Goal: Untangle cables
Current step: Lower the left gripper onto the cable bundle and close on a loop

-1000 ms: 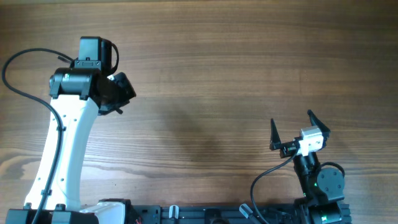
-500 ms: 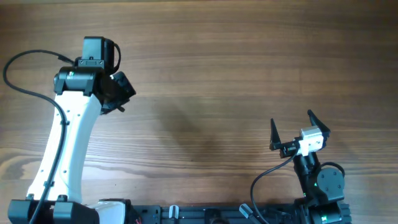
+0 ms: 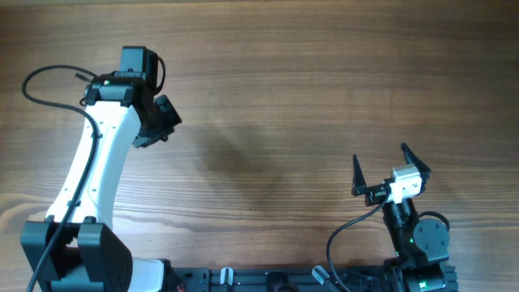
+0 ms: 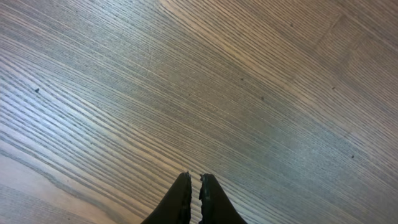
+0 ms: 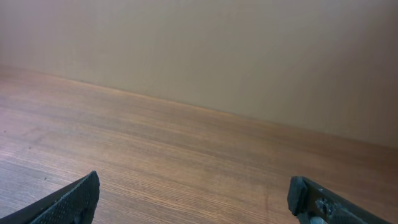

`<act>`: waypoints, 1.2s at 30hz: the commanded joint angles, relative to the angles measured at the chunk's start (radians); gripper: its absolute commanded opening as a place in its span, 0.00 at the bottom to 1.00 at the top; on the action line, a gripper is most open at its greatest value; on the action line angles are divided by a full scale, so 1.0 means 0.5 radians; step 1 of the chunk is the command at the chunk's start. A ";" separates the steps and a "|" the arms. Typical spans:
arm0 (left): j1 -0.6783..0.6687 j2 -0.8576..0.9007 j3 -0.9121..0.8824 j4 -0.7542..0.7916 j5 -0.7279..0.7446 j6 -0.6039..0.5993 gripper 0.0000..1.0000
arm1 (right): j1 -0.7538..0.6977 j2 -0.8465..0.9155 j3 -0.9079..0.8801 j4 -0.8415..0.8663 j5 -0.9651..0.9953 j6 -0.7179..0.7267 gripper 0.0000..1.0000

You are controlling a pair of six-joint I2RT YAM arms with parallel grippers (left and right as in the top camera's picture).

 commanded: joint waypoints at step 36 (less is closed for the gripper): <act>0.350 0.747 -0.075 1.489 -0.416 0.366 0.77 | -0.010 -0.009 -0.002 0.008 -0.026 0.026 1.00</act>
